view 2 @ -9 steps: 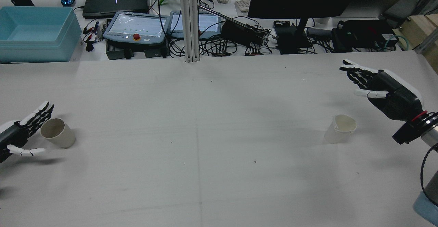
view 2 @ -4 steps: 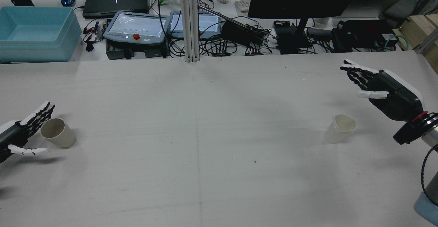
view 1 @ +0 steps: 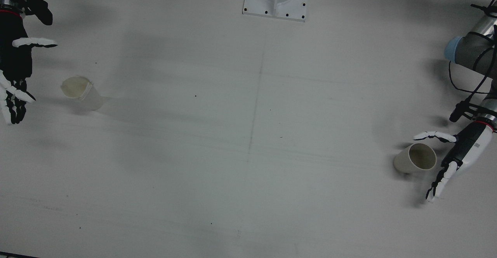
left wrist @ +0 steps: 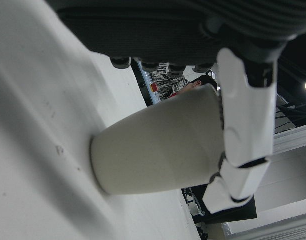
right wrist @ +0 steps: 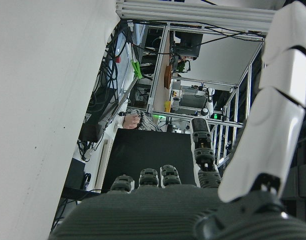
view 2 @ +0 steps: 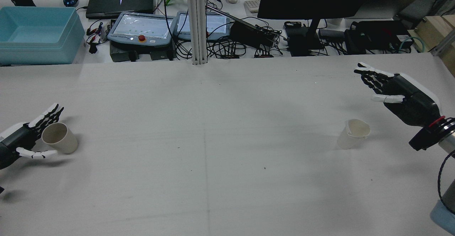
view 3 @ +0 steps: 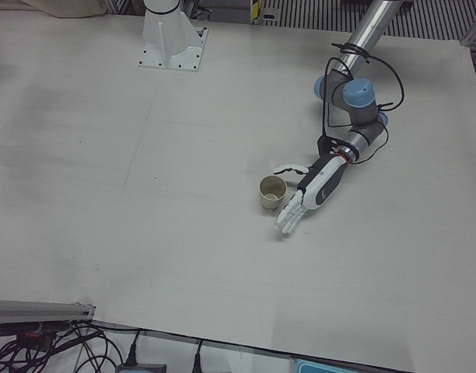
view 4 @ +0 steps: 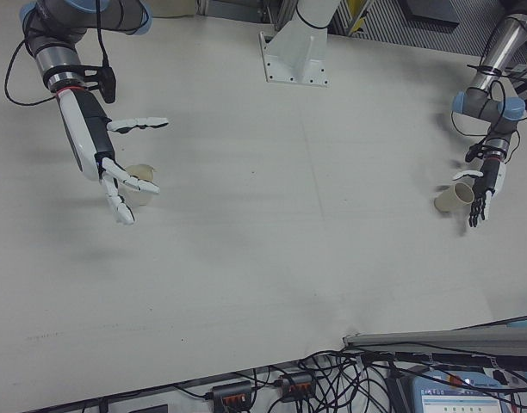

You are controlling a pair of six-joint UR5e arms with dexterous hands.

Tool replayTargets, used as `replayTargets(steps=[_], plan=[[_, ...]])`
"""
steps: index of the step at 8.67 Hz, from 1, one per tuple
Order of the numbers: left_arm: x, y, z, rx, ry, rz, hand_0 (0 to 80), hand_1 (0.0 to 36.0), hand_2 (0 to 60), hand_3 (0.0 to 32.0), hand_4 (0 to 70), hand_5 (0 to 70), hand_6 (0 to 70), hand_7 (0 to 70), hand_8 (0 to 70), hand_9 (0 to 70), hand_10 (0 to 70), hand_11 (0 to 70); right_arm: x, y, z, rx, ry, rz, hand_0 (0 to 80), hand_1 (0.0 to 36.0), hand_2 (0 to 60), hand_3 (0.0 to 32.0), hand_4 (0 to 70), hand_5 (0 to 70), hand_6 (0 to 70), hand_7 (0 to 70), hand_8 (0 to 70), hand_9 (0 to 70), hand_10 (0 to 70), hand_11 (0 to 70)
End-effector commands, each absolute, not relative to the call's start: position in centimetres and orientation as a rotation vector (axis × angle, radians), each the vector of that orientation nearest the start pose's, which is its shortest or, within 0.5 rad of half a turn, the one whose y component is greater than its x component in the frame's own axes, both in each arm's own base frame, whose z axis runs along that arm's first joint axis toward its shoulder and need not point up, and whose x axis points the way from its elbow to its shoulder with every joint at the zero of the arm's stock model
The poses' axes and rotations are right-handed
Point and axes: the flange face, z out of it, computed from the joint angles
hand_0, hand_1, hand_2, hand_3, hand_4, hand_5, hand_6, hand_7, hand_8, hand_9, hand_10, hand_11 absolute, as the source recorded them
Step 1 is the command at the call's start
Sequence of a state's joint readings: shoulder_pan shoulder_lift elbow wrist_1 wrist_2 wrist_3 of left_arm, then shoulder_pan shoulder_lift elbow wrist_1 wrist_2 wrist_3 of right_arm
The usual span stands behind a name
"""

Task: Pour water
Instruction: 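Close the left hand around the white paper cup beside it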

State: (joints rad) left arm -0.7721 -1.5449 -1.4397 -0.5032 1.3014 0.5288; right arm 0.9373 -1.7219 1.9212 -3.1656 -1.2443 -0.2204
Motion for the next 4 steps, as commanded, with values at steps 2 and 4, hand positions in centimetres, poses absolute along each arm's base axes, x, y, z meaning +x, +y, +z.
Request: replayTargets(steps=[2, 4], plan=[[25.69, -47.19, 70.02, -0.09, 2.2, -1.394, 57.5, 27.3, 22.7, 4.4, 0.0, 1.1, 0.0, 5.0, 0.0, 0.0, 0.0, 1.0, -11.74, -43.98, 59.35, 0.183, 2.639, -2.205, 51.2, 16.9, 7.8, 0.0, 17.4, 12.8, 0.0, 10.7, 4.2, 4.6, 1.3, 3.5], [26.26, -47.71, 69.29, -0.092, 2.206, -1.389, 57.5, 27.2, 22.8, 4.2, 0.1, 1.5, 0.0, 5.1, 0.0, 0.0, 0.0, 1.2, -11.74, -43.98, 59.35, 0.183, 2.639, -2.205, 50.4, 16.1, 5.6, 0.0, 13.7, 11.9, 0.0, 9.4, 4.3, 4.4, 1.7, 4.1]])
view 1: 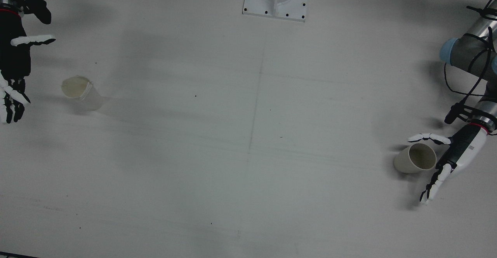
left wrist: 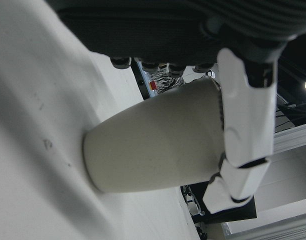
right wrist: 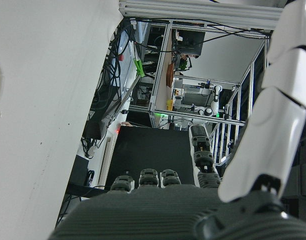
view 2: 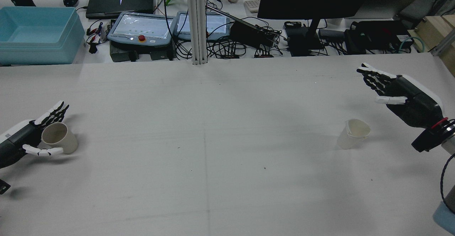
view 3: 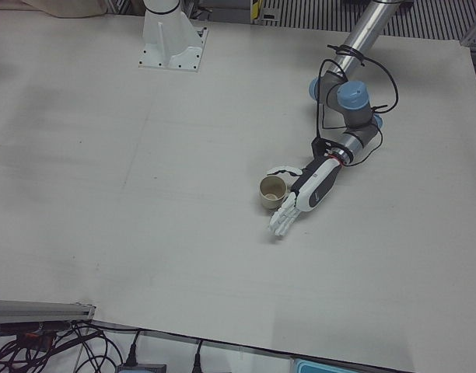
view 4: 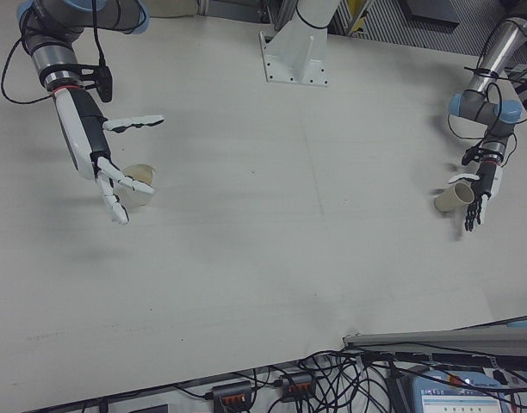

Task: Pour water
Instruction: 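Close the left hand around the white paper cup beside it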

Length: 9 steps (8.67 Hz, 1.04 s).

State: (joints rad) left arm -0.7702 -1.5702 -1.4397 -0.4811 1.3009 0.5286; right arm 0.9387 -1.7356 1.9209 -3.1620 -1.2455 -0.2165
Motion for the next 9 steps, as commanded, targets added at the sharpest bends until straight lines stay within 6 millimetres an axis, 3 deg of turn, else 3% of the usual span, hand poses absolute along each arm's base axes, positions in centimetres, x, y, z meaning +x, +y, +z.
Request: replayTargets(steps=[1, 6, 8, 9], plan=[[26.4, -47.9, 69.1, -0.091, 2.205, -1.389, 58.0, 27.8, 23.2, 4.6, 0.1, 1.8, 0.0, 5.4, 0.0, 0.0, 0.0, 1.5, -11.6, -43.8, 59.6, 0.181, 2.635, -2.214, 50.3, 15.8, 5.3, 0.0, 13.1, 11.6, 0.0, 9.0, 4.3, 4.2, 1.6, 4.0], [27.3, -48.2, 68.5, -0.098, 2.203, -1.381, 59.4, 28.1, 21.5, 5.8, 1.3, 4.5, 0.0, 5.2, 0.0, 0.0, 0.0, 2.2, -11.4, -43.6, 59.8, 0.183, 2.632, -2.22, 49.7, 15.1, 2.0, 0.0, 8.4, 10.5, 0.0, 7.4, 4.2, 3.8, 1.4, 3.6], [30.0, -46.5, 69.2, -0.16, 2.169, -1.367, 59.4, 26.6, 20.0, 0.4, 12.4, 20.3, 0.0, 3.4, 0.0, 0.0, 0.1, 2.5, -11.4, -43.6, 59.8, 0.183, 2.632, -2.22, 49.7, 14.9, 1.3, 0.0, 8.5, 10.6, 0.0, 7.2, 4.1, 3.7, 1.4, 3.8], [30.1, -46.6, 69.0, -0.162, 2.173, -1.364, 58.4, 24.5, 19.0, 0.0, 22.0, 33.1, 0.0, 2.2, 0.0, 0.0, 0.1, 1.9, -11.4, -43.6, 59.8, 0.181, 2.631, -2.22, 50.0, 15.1, 1.1, 0.0, 8.2, 10.7, 0.0, 7.2, 4.1, 3.8, 1.4, 3.7]])
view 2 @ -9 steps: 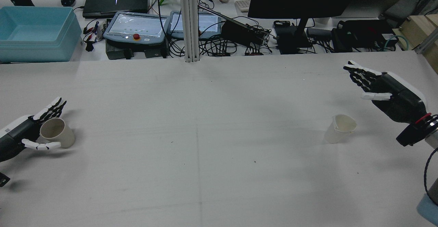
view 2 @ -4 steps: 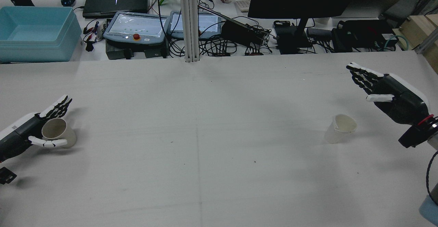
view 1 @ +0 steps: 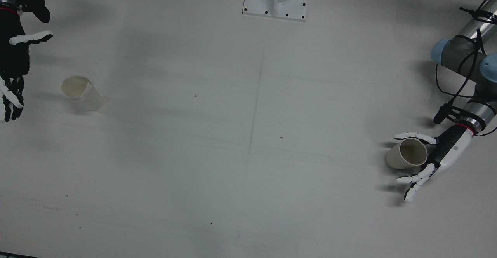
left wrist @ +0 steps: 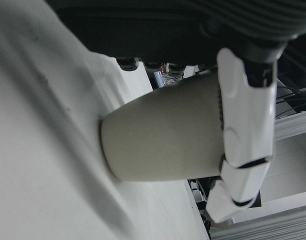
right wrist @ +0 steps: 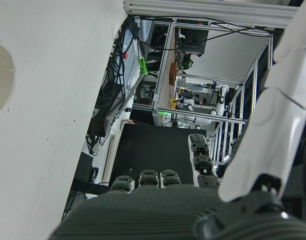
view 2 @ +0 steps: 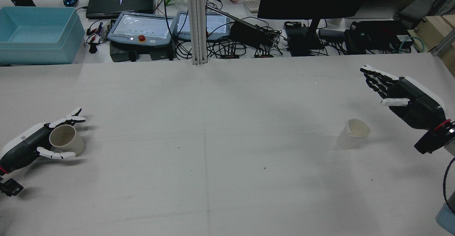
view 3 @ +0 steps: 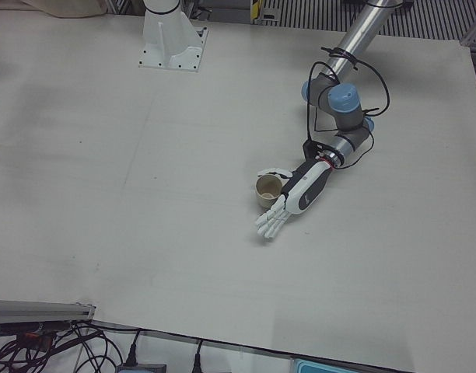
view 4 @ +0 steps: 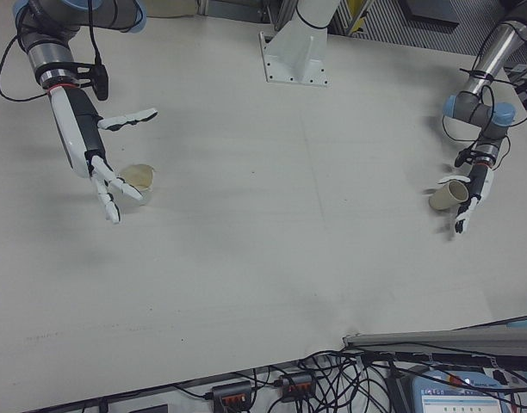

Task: Pour water
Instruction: 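Close the left hand around the white paper cup beside it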

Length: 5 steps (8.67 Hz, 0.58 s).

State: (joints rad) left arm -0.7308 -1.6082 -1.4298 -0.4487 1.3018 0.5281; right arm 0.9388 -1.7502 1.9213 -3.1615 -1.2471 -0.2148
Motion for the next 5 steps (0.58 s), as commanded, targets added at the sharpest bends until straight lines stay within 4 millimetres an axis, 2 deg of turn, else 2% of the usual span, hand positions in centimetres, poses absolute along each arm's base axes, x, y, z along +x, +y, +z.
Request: replayTargets(steps=[1, 2, 3, 4, 5], plan=[[30.08, -46.66, 68.72, -0.17, 2.187, -1.364, 57.5, 23.4, 19.0, 0.0, 26.8, 39.7, 0.0, 1.9, 0.0, 0.0, 0.0, 1.5, -11.33, -43.52, 59.85, 0.182, 2.629, -2.222, 50.0, 15.2, 1.4, 0.0, 8.2, 10.8, 0.0, 7.1, 4.2, 3.8, 1.4, 3.7], [30.07, -46.77, 68.12, -0.183, 2.21, -1.358, 59.1, 24.4, 19.8, 0.0, 30.7, 52.0, 0.0, 2.3, 0.2, 0.0, 0.1, 1.9, -11.27, -43.53, 59.78, 0.181, 2.629, -2.219, 49.9, 15.4, 1.9, 0.0, 8.0, 11.0, 0.0, 7.2, 4.2, 3.8, 1.4, 3.7], [30.02, -46.78, 68.05, -0.222, 2.201, -1.395, 64.7, 27.7, 20.6, 0.0, 34.3, 70.0, 0.0, 3.4, 0.4, 0.0, 0.3, 2.8, -10.99, -43.48, 59.83, 0.178, 2.623, -2.219, 49.9, 15.4, 1.8, 0.0, 6.7, 10.8, 0.0, 6.8, 4.2, 3.8, 1.2, 3.5], [29.95, -46.72, 68.17, -0.24, 2.199, -1.407, 80.0, 35.7, 16.3, 0.0, 41.5, 70.0, 0.3, 6.2, 1.6, 0.0, 1.9, 6.2, -10.72, -43.11, 60.1, 0.177, 2.622, -2.222, 50.0, 15.7, 1.8, 0.0, 5.5, 10.8, 0.0, 6.2, 4.3, 3.8, 1.1, 3.4], [29.77, -46.82, 68.15, -0.253, 2.201, -1.422, 80.0, 36.0, 35.3, 0.0, 43.9, 70.0, 1.5, 8.0, 2.6, 0.2, 3.1, 9.0, -10.75, -43.16, 60.16, 0.178, 2.625, -2.212, 50.3, 15.5, 0.6, 0.0, 4.4, 10.6, 0.0, 5.9, 4.3, 3.9, 1.0, 3.2]])
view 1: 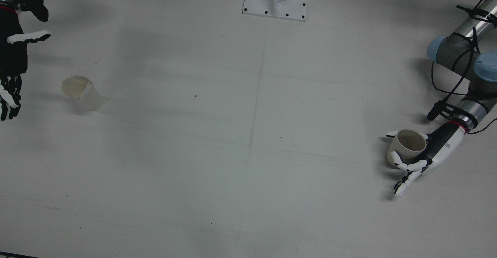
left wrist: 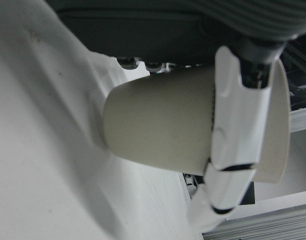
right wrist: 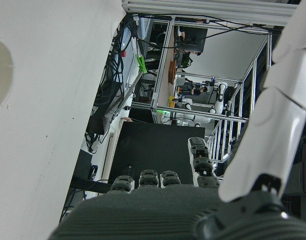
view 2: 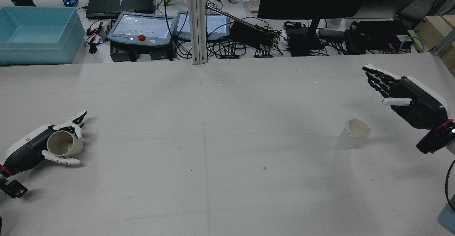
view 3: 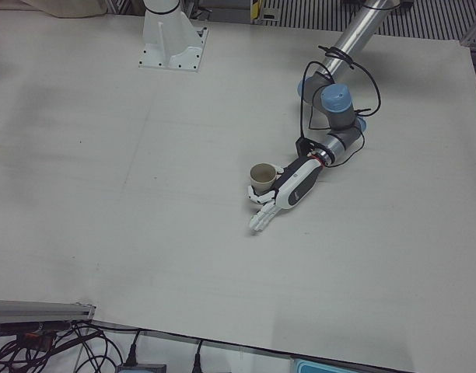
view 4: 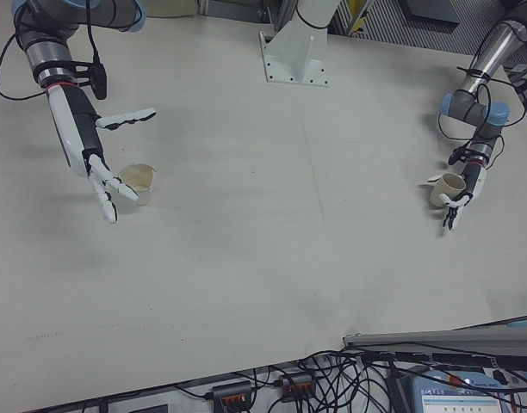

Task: Pour water
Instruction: 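Close the left hand around the white paper cup beside it, then reach the right hand to the other white paper cup and grasp it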

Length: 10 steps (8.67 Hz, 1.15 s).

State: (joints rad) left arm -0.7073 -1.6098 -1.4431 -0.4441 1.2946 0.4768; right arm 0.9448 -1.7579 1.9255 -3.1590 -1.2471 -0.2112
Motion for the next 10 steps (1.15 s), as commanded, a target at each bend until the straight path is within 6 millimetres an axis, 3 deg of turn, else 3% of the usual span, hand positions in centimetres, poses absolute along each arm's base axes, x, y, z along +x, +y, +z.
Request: replayTargets(steps=[1, 3, 4, 5, 6, 7, 8, 9, 10], plan=[[29.5, -47.0, 68.1, -0.271, 2.21, -1.449, 80.0, 36.0, 60.0, 0.0, 45.5, 70.0, 2.1, 8.9, 2.7, 0.3, 3.6, 9.6, -10.7, -43.2, 60.1, 0.176, 2.626, -2.21, 50.3, 15.7, 1.3, 0.0, 5.8, 10.9, 0.0, 6.4, 4.3, 4.0, 1.1, 3.4], [28.8, -46.5, 65.7, -0.338, 2.181, -1.513, 80.0, 36.0, 60.0, 0.0, 48.3, 70.0, 2.5, 10.1, 2.4, 0.6, 3.8, 9.9, -10.4, -43.3, 60.0, 0.187, 2.625, -2.183, 50.6, 16.4, 3.6, 0.0, 8.1, 11.6, 0.0, 7.1, 4.4, 4.1, 1.0, 3.2], [28.7, -46.5, 64.7, -0.357, 2.199, -1.511, 80.0, 36.0, 60.0, 0.0, 49.1, 70.0, 2.9, 10.7, 2.4, 0.7, 3.8, 10.1, -10.3, -43.1, 61.4, 0.188, 2.618, -2.209, 50.7, 17.0, 5.2, 0.0, 6.9, 11.3, 0.0, 6.8, 4.4, 3.9, 0.9, 3.2], [28.5, -46.2, 63.9, -0.369, 2.199, -1.51, 80.0, 36.0, 60.0, 0.0, 48.4, 70.0, 3.3, 11.2, 2.5, 1.0, 4.3, 10.7, -10.7, -43.3, 64.0, 0.191, 2.616, -2.221, 51.4, 18.5, 8.5, 0.0, 7.3, 11.3, 0.0, 6.9, 4.3, 3.6, 0.8, 3.2], [27.5, -45.3, 63.0, -0.371, 2.196, -1.508, 80.0, 36.0, 60.0, 0.0, 50.0, 70.0, 3.8, 11.9, 2.7, 1.3, 4.1, 10.4, -10.6, -43.4, 67.8, 0.198, 2.624, -2.201, 50.7, 18.0, 9.6, 0.0, 8.2, 10.5, 0.0, 6.7, 4.2, 3.1, 1.1, 3.5], [26.7, -44.6, 62.9, -0.374, 2.196, -1.508, 80.0, 36.0, 60.0, 0.0, 50.3, 70.0, 3.9, 12.2, 2.7, 1.5, 3.9, 10.0, -10.6, -42.9, 73.2, 0.202, 2.616, -2.232, 51.7, 19.8, 13.9, 0.0, 10.0, 10.4, 0.0, 7.3, 4.3, 3.1, 1.1, 3.6], [26.3, -44.3, 63.2, -0.381, 2.192, -1.52, 80.0, 36.0, 60.0, 0.0, 49.4, 70.0, 4.4, 12.4, 2.6, 1.4, 3.7, 9.9, -11.7, -42.7, 77.0, 0.222, 2.617, -2.273, 54.2, 23.8, 23.2, 0.0, 14.9, 12.7, 0.0, 8.9, 4.4, 3.4, 0.0, 2.1], [26.2, -44.2, 63.4, -0.388, 2.191, -1.527, 80.0, 36.0, 60.0, 0.0, 48.3, 70.0, 4.2, 12.3, 2.7, 1.5, 3.9, 10.1, -12.5, -41.7, 78.7, 0.239, 2.626, -2.322, 56.5, 27.5, 30.8, 0.0, 18.3, 14.7, 0.0, 10.4, 4.2, 3.3, 0.0, 0.5], [26.2, -44.3, 63.1, -0.389, 2.197, -1.527, 80.0, 36.0, 60.0, 0.0, 45.4, 70.0, 3.7, 12.1, 2.7, 1.4, 3.9, 10.3, -12.6, -40.4, 79.3, 0.233, 2.645, -2.356, 59.0, 28.9, 25.8, 0.0, 11.3, 14.3, 0.0, 9.2, 3.9, 2.4, 0.0, 0.0]])
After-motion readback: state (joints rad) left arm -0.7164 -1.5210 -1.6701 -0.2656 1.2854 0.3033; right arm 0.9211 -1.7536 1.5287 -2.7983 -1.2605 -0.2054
